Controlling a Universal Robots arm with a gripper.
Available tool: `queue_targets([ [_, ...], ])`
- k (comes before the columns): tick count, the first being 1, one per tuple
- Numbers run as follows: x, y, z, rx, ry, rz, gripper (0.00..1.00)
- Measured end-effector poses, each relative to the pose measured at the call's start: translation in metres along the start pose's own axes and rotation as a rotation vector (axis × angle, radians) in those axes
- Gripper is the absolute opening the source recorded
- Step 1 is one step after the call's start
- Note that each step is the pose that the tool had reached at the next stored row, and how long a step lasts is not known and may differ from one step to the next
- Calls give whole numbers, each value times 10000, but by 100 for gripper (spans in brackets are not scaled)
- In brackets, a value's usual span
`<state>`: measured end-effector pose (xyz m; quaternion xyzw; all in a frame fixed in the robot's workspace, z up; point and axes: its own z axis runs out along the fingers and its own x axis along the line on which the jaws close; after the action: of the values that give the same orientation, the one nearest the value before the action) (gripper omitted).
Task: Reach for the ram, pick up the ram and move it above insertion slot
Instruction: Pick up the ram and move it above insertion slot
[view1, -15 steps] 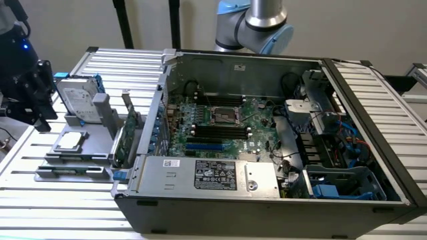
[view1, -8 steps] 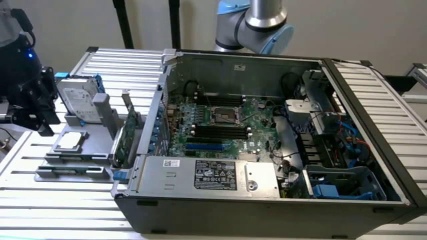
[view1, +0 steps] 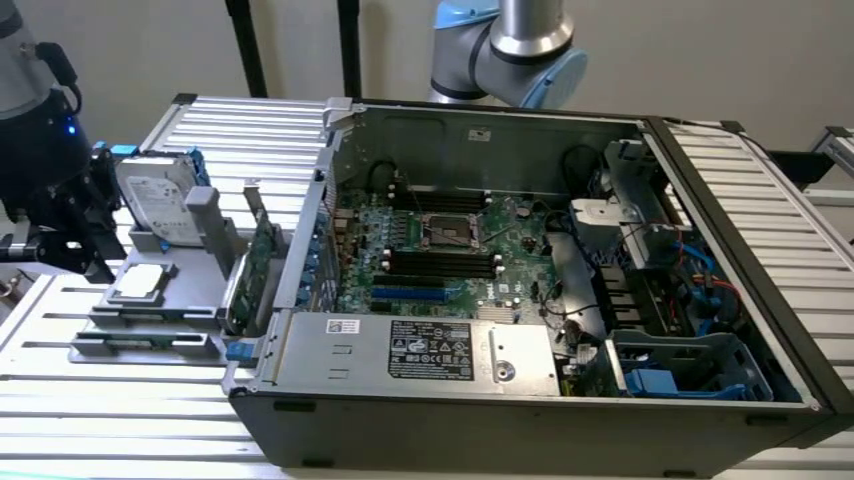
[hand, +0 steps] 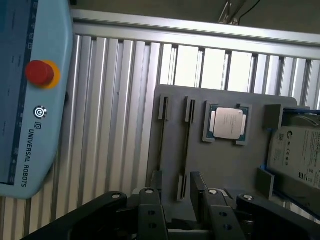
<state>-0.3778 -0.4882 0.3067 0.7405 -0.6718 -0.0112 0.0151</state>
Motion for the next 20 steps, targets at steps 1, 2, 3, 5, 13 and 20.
queue_targets([
  [1, 1, 0, 18, 0, 0, -18, 36],
  [2, 3, -1, 35, 0, 1, -36, 36],
  [3, 4, -2, 54, 1, 1, -52, 36],
  [5, 5, -3, 90, 1, 3, -86, 36],
  [13, 11, -8, 235, 0, 8, -216, 36],
  [20, 17, -12, 363, 1, 9, -245, 36],
])
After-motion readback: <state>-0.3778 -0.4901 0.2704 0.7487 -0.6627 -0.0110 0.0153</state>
